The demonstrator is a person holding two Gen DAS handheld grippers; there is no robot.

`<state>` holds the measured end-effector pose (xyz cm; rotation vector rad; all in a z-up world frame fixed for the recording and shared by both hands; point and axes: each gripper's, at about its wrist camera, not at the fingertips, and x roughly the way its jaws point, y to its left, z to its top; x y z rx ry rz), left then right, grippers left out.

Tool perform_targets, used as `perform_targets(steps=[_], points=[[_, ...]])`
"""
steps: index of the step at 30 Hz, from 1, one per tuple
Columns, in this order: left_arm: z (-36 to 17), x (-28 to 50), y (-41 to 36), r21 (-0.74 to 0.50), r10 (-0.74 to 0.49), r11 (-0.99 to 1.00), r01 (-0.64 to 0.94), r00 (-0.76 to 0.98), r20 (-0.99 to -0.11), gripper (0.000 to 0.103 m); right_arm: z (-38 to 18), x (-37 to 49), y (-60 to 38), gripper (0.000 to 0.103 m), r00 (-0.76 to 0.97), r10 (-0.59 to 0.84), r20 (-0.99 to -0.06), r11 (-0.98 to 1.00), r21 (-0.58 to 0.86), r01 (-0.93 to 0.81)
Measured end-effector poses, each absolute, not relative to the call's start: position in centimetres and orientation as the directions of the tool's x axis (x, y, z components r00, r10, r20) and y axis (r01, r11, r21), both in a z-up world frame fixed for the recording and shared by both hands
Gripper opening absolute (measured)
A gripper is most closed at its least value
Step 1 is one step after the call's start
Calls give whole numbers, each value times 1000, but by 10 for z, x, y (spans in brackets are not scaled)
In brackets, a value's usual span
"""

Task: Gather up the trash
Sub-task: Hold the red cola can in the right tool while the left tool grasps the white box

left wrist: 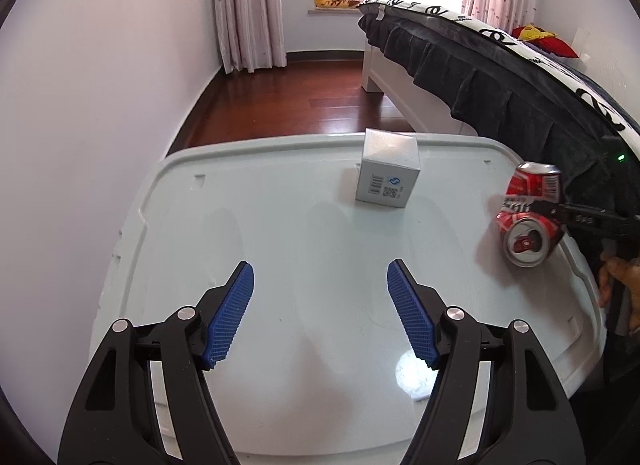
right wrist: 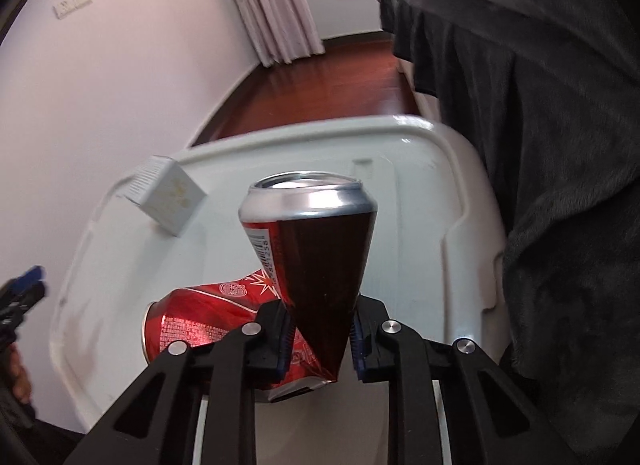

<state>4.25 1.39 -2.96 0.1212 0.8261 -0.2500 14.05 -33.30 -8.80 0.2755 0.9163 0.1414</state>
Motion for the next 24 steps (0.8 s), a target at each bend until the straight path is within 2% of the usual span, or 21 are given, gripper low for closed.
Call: perform_targets(steps=[6,10,16,24], points=[[-32,68,4,-22,-224,951,307,640,-736,68,-59,124,-326,22,633,299,-714,941,332,-69],[-39,94,-18,18,-198,949,314,641,-742,70,-45,98,-318,22,633,339,-696,929,354,-109],[-58,128,-47,-26,-217,951,307,606,-765,71,-47,80,-316,22,617,370,-694,917,378,-125],[-70,148,-76,0,-214,942,335,601,-770,71,-50,79,-317,22,603,389,-696,910,390,-138]])
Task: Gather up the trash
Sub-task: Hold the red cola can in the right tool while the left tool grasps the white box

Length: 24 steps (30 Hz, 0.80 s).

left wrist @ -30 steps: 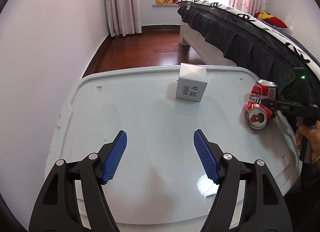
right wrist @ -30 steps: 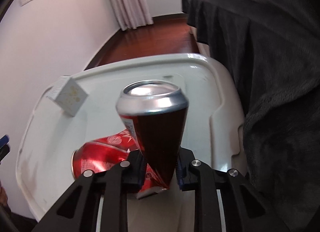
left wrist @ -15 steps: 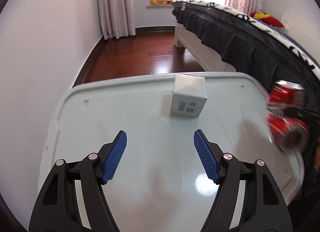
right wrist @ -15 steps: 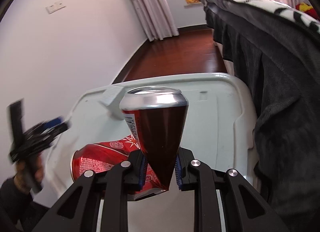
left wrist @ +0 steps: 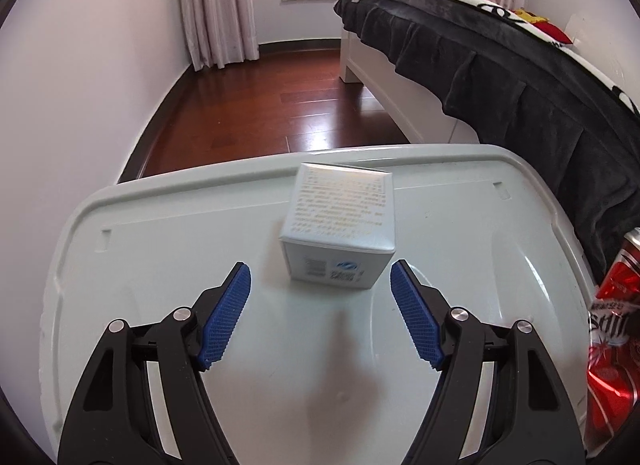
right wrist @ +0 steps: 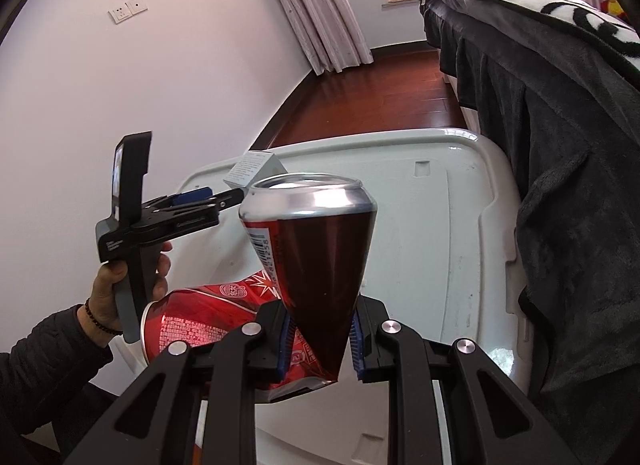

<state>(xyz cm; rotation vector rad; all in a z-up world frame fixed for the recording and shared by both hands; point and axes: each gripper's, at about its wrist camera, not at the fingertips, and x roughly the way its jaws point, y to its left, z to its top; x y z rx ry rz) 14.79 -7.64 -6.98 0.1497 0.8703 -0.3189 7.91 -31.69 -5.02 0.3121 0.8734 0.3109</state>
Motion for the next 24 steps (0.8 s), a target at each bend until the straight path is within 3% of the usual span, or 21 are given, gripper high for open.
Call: perform_targets(steps=[12,24], points=[[-81,173,-103,54,-185,932,358,600,-779,71,-57,87,-320,23,583,411,-701,902,407,-146],[-75,174,-107,1,-245,926,378,601,-761,64,-57,84,-315,23,581,415,-700,901,406,-154]])
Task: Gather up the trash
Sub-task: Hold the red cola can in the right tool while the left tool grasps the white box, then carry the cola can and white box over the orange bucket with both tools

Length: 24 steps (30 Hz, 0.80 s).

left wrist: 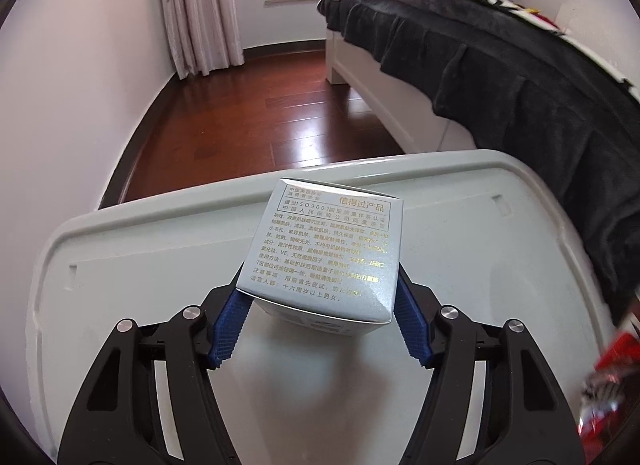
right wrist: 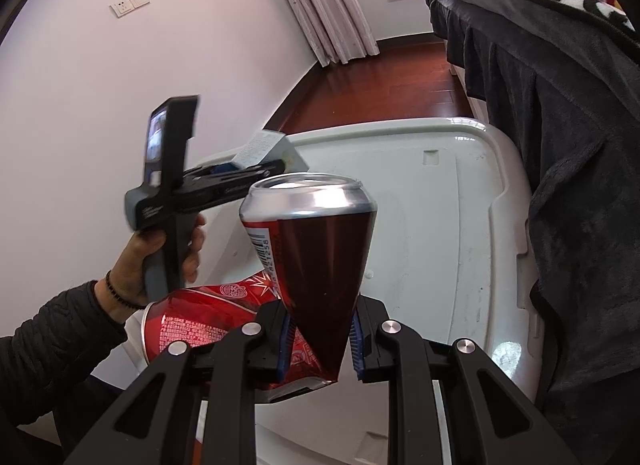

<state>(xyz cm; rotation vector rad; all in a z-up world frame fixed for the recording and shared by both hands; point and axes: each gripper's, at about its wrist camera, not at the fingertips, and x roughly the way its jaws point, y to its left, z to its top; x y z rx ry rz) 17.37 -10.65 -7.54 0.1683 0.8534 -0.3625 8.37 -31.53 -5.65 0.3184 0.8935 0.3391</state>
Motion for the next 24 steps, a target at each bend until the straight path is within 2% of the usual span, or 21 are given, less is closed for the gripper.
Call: perform_targets(steps=[6,12,18,24], points=[[-40,109,-74,-43,-299,915,400,606,-737,64,-42,70,-306,23,602,436,-669,891,415,-185],[-10,1,-25,-15,-292,905,425,595,-749,64,-32,26,-279,23,596,463,-656,882,408,-236],[-18,-99,18,-64,-301,894,444,489,-819,64,-35,-34,-263,23,578,488,-654,869,428,-250],[-32,-163,35,-39,-261,914,403,513,-817,64,-32,-75,-233,23,573,501,-649,865,402,-301]])
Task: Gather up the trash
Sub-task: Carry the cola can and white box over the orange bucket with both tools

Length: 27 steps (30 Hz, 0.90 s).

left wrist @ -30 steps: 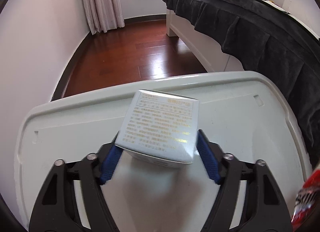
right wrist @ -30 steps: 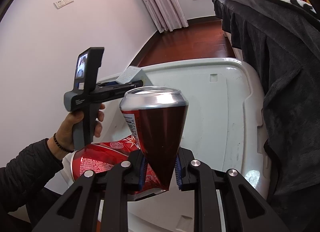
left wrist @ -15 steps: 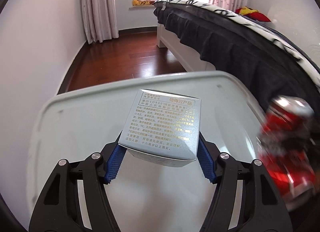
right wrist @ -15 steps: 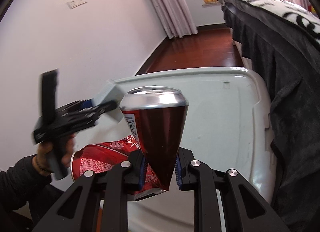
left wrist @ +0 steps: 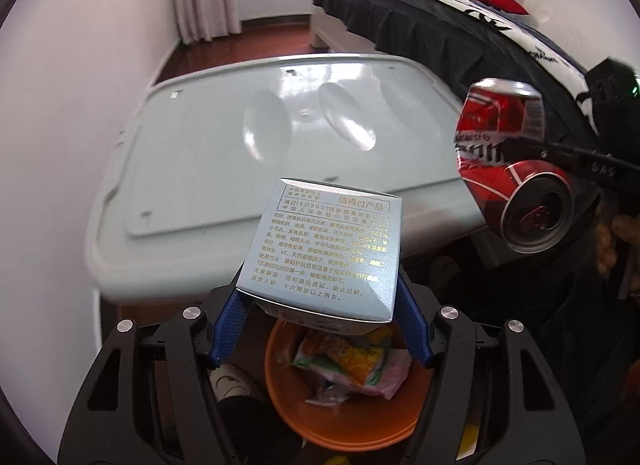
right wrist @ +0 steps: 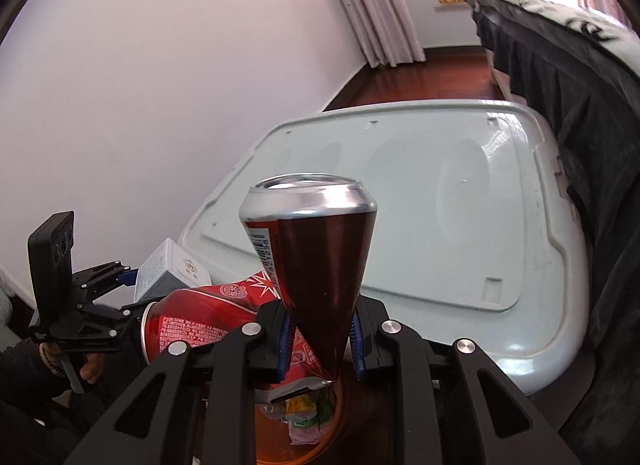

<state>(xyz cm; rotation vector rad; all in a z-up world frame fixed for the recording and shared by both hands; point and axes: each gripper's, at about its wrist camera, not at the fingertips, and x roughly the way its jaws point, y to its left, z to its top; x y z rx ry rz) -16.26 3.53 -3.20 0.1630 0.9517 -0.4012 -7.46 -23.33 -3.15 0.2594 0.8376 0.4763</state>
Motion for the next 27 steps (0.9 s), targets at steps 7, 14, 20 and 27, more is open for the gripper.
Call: perform_targets(steps=[7,14,20,27], points=[[-50,-172,42,50,-135,961,271,621,-772,64,-31,-85,-208,23,597,475,-647,880,335,-336],[-46,-170,46,94,-79,972,217,671,-737,64,-30,-89,-207,23,623,438,-648,898,298,-323],[-47,-166,47,90,-62,978,190,671,-739,64,-31,-81,-203,23,627,404,-666,914,270,-302],[-47,-163,46,87,-49,982,167,675,-736,64,-33,-74,-198,23,643,312,-699,948,184,-260]])
